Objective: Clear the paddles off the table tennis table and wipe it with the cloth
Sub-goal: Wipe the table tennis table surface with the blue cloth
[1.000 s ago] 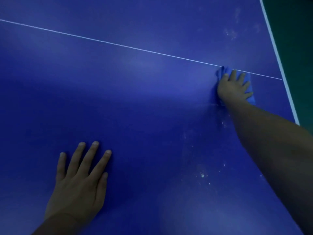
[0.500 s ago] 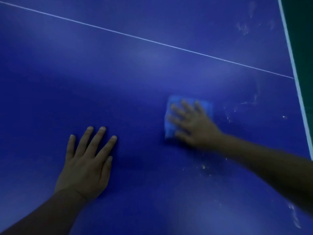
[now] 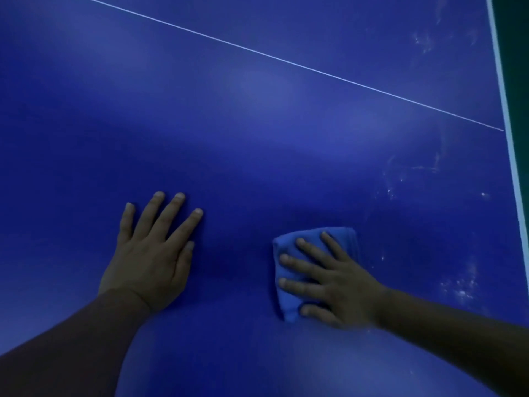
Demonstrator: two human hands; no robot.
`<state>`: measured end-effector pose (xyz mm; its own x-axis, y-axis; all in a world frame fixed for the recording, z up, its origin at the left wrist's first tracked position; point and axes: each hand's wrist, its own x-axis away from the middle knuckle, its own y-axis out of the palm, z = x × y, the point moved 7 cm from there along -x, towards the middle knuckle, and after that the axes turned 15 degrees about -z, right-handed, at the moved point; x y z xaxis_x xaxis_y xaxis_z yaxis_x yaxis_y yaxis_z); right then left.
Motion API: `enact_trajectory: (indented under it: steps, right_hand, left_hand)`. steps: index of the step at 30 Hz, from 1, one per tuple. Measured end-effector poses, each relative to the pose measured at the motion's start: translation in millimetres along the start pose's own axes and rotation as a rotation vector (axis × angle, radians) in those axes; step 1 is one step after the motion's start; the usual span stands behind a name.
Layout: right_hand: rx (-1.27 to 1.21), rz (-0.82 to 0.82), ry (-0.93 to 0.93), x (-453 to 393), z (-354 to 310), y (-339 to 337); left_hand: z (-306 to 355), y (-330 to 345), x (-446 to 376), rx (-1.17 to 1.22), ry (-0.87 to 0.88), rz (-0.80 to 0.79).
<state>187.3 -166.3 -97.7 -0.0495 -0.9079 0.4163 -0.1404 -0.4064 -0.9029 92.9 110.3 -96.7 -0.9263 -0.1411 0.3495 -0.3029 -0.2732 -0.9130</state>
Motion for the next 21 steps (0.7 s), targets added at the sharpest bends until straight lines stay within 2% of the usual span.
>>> enact_trajectory:
  steps: [1,2,3,7,9,10,12,15,17,19,20,21]
  right_hand:
    - [0.021,0.002,-0.035,-3.1,14.2,-5.3]
    - [0.032,0.022,0.013,-13.1,42.3,-14.4]
    - [0.006,0.058,0.143,-25.6,81.2,-25.5]
    - [-0.286,0.142,0.87,-31.2,241.6,-55.6]
    - [-0.366,0.176,0.984,-29.6,248.3,-54.3]
    - [-0.337,0.183,0.977,-31.0,231.3,-51.8]
    - [-0.222,0.173,0.816,-33.5,167.4,-39.9]
    - [-0.093,0.12,0.336,-11.3,28.5,-8.6]
    - [-0.033,0.041,0.036,14.5,-31.4,9.9]
    - [0.016,0.013,-0.083,20.4,-23.3,8.6]
    - [0.04,0.028,-0.036,13.5,-0.7,1.6]
    - [0.02,0.055,0.093,4.1,32.4,-7.3]
  left_hand:
    - [-0.1,-0.2,0.2,-0.002,-0.003,0.0]
    - [0.0,0.0,0.1,-0.007,-0.002,0.001]
    - [0.4,0.5,0.1,-0.013,0.002,0.004]
    - [-1.1,2.4,-0.4,-0.008,0.006,0.034]
    - [-2.6,3.9,-0.9,-0.002,0.002,0.046]
    - [-3.2,4.5,-1.4,0.002,0.005,0.049]
    - [-4.2,4.2,-1.6,0.009,0.01,0.057]
    - [-3.6,4.1,-1.3,0.003,0.005,0.056]
    - [-3.0,4.3,-1.1,-0.002,0.007,0.054]
    - [-3.0,4.4,-1.1,0.003,0.005,0.047]
    - [-3.2,4.5,-1.1,0.004,0.001,0.045]
    - [-3.3,4.7,-0.7,0.004,-0.001,0.043]
